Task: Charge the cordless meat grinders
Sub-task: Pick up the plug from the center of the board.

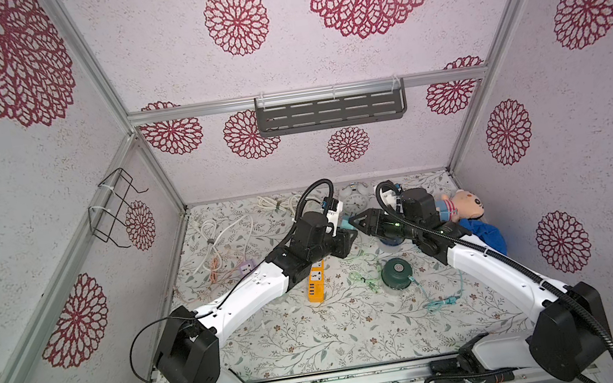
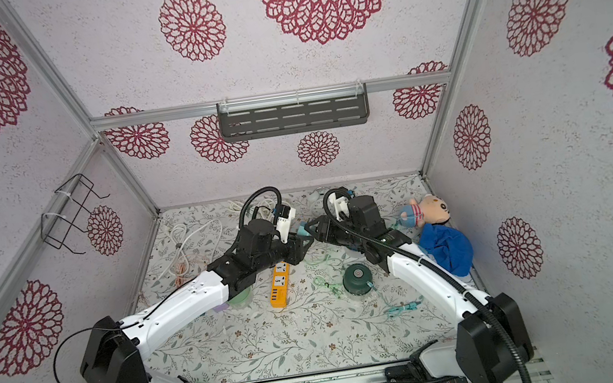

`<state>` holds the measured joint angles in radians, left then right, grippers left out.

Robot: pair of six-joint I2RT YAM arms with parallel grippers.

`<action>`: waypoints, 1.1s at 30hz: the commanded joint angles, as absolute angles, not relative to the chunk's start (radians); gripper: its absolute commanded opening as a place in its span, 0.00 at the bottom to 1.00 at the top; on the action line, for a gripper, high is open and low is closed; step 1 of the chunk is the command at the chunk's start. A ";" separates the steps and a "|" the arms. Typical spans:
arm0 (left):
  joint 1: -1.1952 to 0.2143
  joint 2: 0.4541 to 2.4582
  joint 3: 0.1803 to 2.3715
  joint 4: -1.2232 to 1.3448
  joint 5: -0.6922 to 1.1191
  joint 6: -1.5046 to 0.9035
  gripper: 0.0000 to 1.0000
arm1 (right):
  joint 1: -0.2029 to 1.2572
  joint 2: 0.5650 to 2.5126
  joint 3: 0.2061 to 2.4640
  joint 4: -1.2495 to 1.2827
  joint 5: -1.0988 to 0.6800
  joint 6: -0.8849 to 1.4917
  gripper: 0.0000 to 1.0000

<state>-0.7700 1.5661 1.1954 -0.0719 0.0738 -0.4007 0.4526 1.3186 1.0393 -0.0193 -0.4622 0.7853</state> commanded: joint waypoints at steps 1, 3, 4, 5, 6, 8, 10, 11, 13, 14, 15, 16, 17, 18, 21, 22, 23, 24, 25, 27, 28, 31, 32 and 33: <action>-0.780 1.550 1.188 -0.034 0.083 -0.416 0.41 | 0.458 1.312 1.071 0.033 -0.491 0.809 0.43; -0.781 1.547 1.186 -0.032 0.082 -0.416 0.41 | 0.459 1.311 1.068 0.042 -0.501 0.817 0.43; -0.781 1.546 1.186 -0.032 0.081 -0.416 0.41 | 0.459 1.310 1.066 0.048 -0.505 0.820 0.43; -0.781 1.545 1.184 -0.032 0.082 -0.416 0.41 | 0.459 1.307 1.063 0.053 -0.508 0.824 0.43; -0.780 1.545 1.184 -0.031 0.081 -0.416 0.41 | 0.459 1.306 1.062 0.058 -0.512 0.827 0.42; -0.781 1.544 1.186 -0.032 0.087 -0.417 0.41 | 0.460 1.304 1.056 0.072 -0.522 0.836 0.41; -0.781 1.542 1.185 -0.032 0.091 -0.418 0.41 | 0.460 1.303 1.052 0.087 -0.533 0.843 0.38; -0.780 1.540 1.186 -0.033 0.094 -0.419 0.41 | 0.461 1.304 1.052 0.090 -0.538 0.846 0.37; -0.781 1.538 1.187 -0.035 0.102 -0.420 0.41 | 0.462 1.304 1.050 0.100 -0.545 0.850 0.35; -0.779 1.537 1.187 -0.035 0.107 -0.419 0.41 | 0.460 1.304 1.048 0.105 -0.548 0.852 0.34; -0.779 1.535 1.187 -0.037 0.113 -0.420 0.41 | 0.461 1.304 1.046 0.113 -0.553 0.857 0.33; -0.780 1.534 1.188 -0.039 0.119 -0.422 0.41 | 0.461 1.307 1.043 0.123 -0.558 0.863 0.32; -0.779 1.533 1.190 -0.041 0.124 -0.422 0.41 | 0.460 1.308 1.043 0.128 -0.563 0.864 0.31; -0.779 1.532 1.191 -0.046 0.127 -0.422 0.41 | 0.460 1.308 1.043 0.133 -0.566 0.867 0.29; -0.779 1.525 1.190 -0.052 0.129 -0.422 0.43 | 0.461 1.309 1.040 0.146 -0.578 0.869 0.23; -0.779 1.522 1.188 -0.053 0.131 -0.422 0.45 | 0.460 1.311 1.041 0.147 -0.581 0.867 0.22; -0.779 1.520 1.187 -0.055 0.131 -0.422 0.46 | 0.460 1.310 1.043 0.146 -0.585 0.863 0.21; -0.779 1.515 1.187 -0.058 0.130 -0.422 0.50 | 0.460 1.309 1.046 0.143 -0.589 0.856 0.20; -0.779 1.512 1.189 -0.062 0.131 -0.421 0.61 | 0.459 1.307 1.051 0.136 -0.590 0.847 0.19; -0.778 1.504 1.190 -0.075 0.120 -0.424 0.87 | 0.457 1.306 1.068 0.105 -0.588 0.815 0.18; -0.779 1.497 1.190 -0.085 0.109 -0.425 0.96 | 0.454 1.308 1.081 0.080 -0.584 0.792 0.16; -0.772 1.454 1.179 -0.114 0.097 -0.422 0.97 | 0.433 1.319 1.124 -0.012 -0.584 0.711 0.13; -0.767 1.434 1.174 -0.124 0.102 -0.422 0.97 | 0.421 1.323 1.135 -0.039 -0.588 0.688 0.12; -0.756 1.408 1.164 -0.134 0.121 -0.424 0.97 | 0.405 1.328 1.144 -0.061 -0.603 0.666 0.11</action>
<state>-0.7677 1.4818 1.1763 -0.1108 0.1032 -0.4198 0.4343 1.3293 1.0863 -0.0139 -0.5655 0.7689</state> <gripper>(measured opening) 0.972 0.293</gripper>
